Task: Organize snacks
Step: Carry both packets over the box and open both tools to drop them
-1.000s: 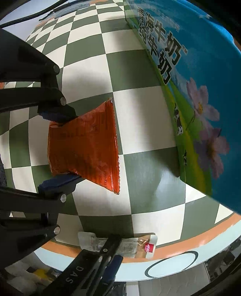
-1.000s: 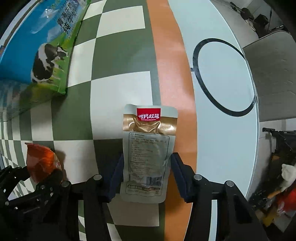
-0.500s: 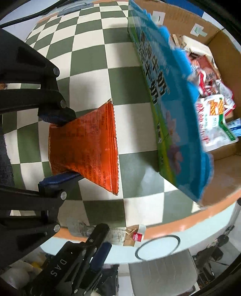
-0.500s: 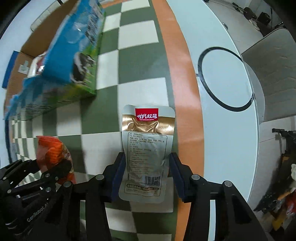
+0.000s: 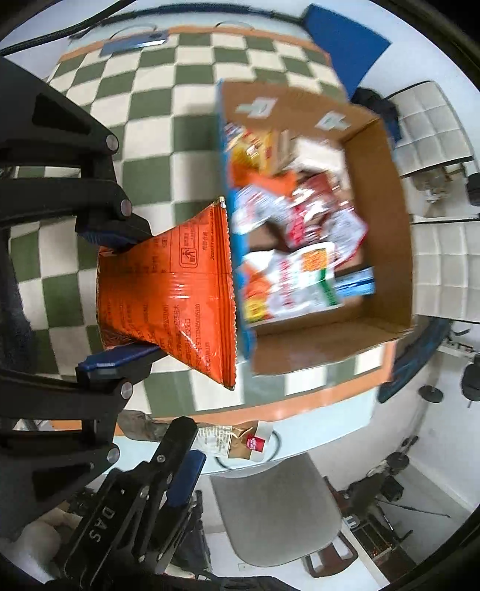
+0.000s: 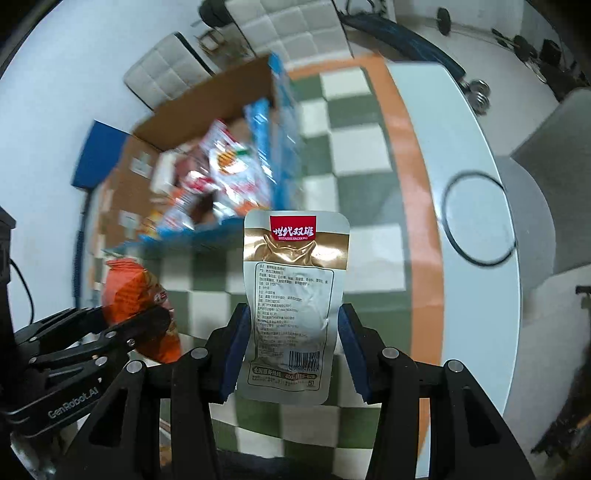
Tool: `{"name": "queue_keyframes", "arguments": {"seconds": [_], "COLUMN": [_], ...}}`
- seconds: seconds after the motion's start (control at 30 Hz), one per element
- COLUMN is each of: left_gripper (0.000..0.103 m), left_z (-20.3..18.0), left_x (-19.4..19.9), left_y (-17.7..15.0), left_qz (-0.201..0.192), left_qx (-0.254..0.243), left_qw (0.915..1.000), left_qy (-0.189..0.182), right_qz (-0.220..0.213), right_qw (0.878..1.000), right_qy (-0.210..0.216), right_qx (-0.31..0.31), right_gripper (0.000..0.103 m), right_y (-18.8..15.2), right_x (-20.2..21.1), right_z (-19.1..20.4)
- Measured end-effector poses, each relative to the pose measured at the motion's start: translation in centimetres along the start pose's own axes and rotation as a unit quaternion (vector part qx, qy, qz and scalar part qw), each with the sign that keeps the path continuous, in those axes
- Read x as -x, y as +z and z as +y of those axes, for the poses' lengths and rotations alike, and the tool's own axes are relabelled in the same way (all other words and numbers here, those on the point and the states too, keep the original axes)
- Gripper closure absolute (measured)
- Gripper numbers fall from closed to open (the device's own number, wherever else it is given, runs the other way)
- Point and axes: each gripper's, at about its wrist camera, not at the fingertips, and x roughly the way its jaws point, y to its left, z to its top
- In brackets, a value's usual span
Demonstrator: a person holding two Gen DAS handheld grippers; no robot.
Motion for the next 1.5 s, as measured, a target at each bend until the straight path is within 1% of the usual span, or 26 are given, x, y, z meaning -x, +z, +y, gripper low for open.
{"name": "queue_keyframes", "arguments": {"seconds": [0.03,0.2,0.27,0.4,0.5,0.6,0.7,0.87,1.1,1.3,1.37,1.43,1.5], "left_gripper": [0.061,0.061,0.061,0.061,0.061,0.061,0.061,0.061,0.061,0.060,0.060,0.060,0.058], "left_z": [0.2,2.9,4.0,7.2,9.6,11.8,13.4,15.7,17.4,18.0,18.2,18.4,18.5], "left_x": [0.4,1.6,1.5,1.2,0.1,-1.8,-3.4,-6.3,-9.3,-10.9,-11.5,-11.9,-12.2], "left_y": [0.1,3.7,5.0,8.6,11.3,13.9,15.8,18.7,21.3,22.2,22.2,22.2,22.2], "left_qz": [-0.005,-0.025,-0.028,-0.026,-0.016,0.007,0.023,0.044,0.068,0.086,0.095,0.103,0.104], "left_qx": [0.000,0.004,0.004,0.020,0.030,0.034,0.038,0.034,0.021,0.011,0.015,0.022,0.025], "left_qw": [1.0000,0.9995,0.9992,0.9987,0.9983,0.9979,0.9970,0.9944,0.9908,0.9879,0.9878,0.9880,0.9874], "left_qy": [0.002,0.021,0.029,0.040,0.047,0.054,0.063,0.090,0.115,0.128,0.123,0.113,0.116], "right_qz": [-0.006,-0.023,-0.028,-0.031,-0.030,-0.020,-0.010,0.000,0.015,0.026,0.028,0.031,0.037], "right_qw": [1.000,0.999,0.999,0.999,0.999,0.999,0.999,0.997,0.995,0.994,0.993,0.993,0.993], "right_qy": [0.006,0.026,0.027,0.024,0.008,-0.011,-0.032,-0.063,-0.088,-0.103,-0.107,-0.110,-0.111], "right_qx": [0.004,0.017,0.020,0.022,0.029,0.035,0.039,0.043,0.041,0.040,0.036,0.035,0.032], "right_gripper": [0.052,0.052,0.052,0.052,0.052,0.052,0.052,0.052,0.052,0.052,0.052,0.049,0.047], "right_y": [0.6,4.3,5.8,9.8,12.6,15.2,17.7,20.6,23.2,23.7,23.9,24.1,24.2], "right_x": [0.6,1.3,1.2,0.1,-1.2,-3.0,-5.1,-7.8,-10.7,-12.5,-12.9,-13.3,-13.7], "right_z": [0.7,3.8,4.7,6.2,7.2,7.8,8.3,8.7,8.8,8.8,8.7,8.6,8.5]}}
